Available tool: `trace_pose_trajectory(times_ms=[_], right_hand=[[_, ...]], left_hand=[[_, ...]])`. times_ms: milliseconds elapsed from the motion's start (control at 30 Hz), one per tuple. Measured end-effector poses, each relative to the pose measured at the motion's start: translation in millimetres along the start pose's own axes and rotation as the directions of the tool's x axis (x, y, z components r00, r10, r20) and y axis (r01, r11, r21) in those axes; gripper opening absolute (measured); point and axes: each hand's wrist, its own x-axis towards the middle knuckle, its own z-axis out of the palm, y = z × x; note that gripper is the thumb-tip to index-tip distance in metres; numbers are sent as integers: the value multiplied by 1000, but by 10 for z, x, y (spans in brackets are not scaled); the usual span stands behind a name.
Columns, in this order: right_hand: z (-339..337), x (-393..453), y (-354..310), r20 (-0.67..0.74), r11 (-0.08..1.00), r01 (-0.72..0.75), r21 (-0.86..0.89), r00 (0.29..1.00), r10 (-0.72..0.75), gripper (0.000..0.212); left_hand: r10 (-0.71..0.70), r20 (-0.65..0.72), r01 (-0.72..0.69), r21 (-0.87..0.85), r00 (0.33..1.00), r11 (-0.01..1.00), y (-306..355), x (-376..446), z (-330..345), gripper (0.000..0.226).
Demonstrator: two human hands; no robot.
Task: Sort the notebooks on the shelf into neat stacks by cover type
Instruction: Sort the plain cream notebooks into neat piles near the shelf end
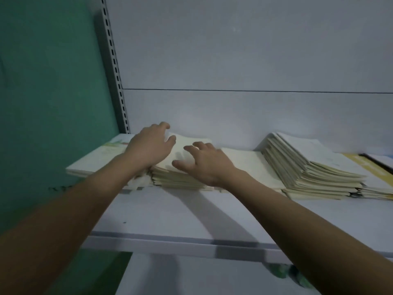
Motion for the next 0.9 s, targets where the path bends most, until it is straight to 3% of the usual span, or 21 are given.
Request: trace_pose_trajectory(times_ms=[133,300,433,500,567,633,700,767,867,900], right_hand=[[121,218,-138,193,997,-67,-32,979,72,87],[275,-115,-146,144,986,6,-166,989,18,94],[185,-299,-178,53,985,28,-171,998,-19,67],[36,-265,-230,62,999,-43,27,997,42,51],[-109,-187,-265,-21,921,-106,374,992,123,37],[-236,-112,-278,-120,848,-89,523,977,177,41],[-308,-75,-331,-158,868,-2,497,983,93,35],[-338,-73,-426,-150,925,110,363,987,-59,33],[-301,-32,-488,-106,984,146,105,985,-134,56],[-272,-9,-466,-94,991,121,51,989,-116,65]], left_hand=[[-52,198,66,-65,979,996,-282,133,-2,53],[-16,233,57,-171,972,984,-476,157,23,52],[39,71,-16,-295,997,955,-440,169,-35,31],[10,47,11,-422,999,907,-374,164,-99,31],[-52,212,175,-621,976,764,-305,130,-190,38],[4,483,407,-743,876,531,-264,78,-297,52],[179,640,593,-764,748,254,-250,41,-378,65],[240,622,627,-776,745,66,-250,40,-419,63],[62,586,582,-810,808,77,-245,45,-415,27],[-1,563,560,-822,827,98,-270,49,-400,25]])
